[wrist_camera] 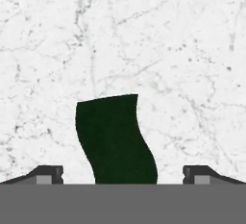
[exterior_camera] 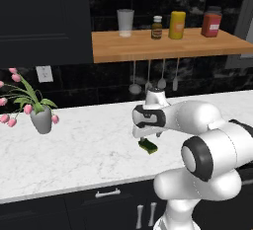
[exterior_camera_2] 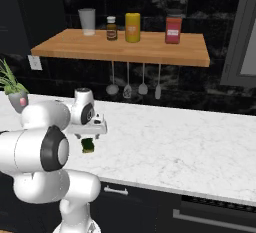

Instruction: Pick up the sponge from the counter and clean the cutting board by briefly scrubbing or pressing down on the cutting board. Once finished, release the sponge.

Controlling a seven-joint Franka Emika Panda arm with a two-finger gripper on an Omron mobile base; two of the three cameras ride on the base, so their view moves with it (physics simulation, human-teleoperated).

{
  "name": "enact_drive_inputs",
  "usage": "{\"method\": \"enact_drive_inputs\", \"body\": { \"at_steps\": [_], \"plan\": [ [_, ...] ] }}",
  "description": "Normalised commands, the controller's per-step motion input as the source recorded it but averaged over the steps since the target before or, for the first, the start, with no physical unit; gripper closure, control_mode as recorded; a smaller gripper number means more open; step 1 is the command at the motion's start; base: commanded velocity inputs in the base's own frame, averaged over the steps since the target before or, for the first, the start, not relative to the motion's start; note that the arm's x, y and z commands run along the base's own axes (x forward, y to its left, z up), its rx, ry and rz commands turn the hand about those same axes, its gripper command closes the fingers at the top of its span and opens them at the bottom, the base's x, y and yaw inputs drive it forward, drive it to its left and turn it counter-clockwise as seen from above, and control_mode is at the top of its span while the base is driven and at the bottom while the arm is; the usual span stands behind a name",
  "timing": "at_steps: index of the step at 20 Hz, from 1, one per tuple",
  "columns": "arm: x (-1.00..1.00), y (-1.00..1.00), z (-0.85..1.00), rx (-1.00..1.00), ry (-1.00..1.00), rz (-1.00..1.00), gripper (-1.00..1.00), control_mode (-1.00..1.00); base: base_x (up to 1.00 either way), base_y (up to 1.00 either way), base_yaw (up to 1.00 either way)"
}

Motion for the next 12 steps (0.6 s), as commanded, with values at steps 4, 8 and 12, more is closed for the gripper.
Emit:
{"method": "enact_drive_inputs", "body": {
  "at_steps": [4,8,12],
  "plan": [
    [0.0,0.08,-0.3,0.0,0.05,0.02,-1.0,-1.0,0.0,0.0,0.0],
    [0.0,-0.02,-0.33,0.0,0.02,0.06,-1.0,-1.0,0.0,0.0,0.0],
    [0.0,0.0,-0.19,0.0,0.04,0.05,-1.0,-1.0,0.0,0.0,0.0]
  ]
}}
